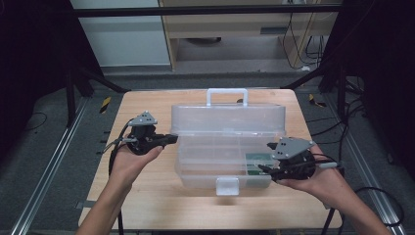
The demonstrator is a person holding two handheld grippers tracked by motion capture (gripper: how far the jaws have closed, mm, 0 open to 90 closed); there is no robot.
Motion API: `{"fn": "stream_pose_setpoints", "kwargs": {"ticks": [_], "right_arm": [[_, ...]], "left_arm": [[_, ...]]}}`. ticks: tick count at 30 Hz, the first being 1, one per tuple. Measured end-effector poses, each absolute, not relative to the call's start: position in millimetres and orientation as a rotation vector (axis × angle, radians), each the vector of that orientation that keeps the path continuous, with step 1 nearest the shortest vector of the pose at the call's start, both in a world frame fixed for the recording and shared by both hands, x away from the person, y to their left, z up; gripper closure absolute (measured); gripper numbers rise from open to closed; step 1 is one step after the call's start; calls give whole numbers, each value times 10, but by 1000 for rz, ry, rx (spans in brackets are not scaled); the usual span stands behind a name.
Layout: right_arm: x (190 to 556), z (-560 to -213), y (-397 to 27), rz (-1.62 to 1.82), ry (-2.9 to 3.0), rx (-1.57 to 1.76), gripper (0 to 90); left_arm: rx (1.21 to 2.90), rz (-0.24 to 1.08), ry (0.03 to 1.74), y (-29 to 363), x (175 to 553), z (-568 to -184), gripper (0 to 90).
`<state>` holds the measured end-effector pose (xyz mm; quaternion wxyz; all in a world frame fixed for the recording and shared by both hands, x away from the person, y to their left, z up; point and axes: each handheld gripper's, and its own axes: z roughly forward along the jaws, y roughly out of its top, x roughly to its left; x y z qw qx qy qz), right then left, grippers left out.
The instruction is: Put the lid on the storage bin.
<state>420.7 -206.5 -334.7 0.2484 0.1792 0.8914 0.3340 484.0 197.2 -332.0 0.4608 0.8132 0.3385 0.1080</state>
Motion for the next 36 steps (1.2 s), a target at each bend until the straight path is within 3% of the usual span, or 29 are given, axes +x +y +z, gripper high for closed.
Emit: {"fn": "stream_pose_setpoints", "kwargs": {"ticks": [20, 36], "right_arm": [[4007, -3444, -2625, 904, 2307, 720, 303], [4046, -3572, -2786, 810, 2267, 768, 307]], "left_arm": [[2017, 279, 817, 1978, 4695, -3481, 897], [2035, 315, 808, 1999, 4524, -3639, 897]]}}
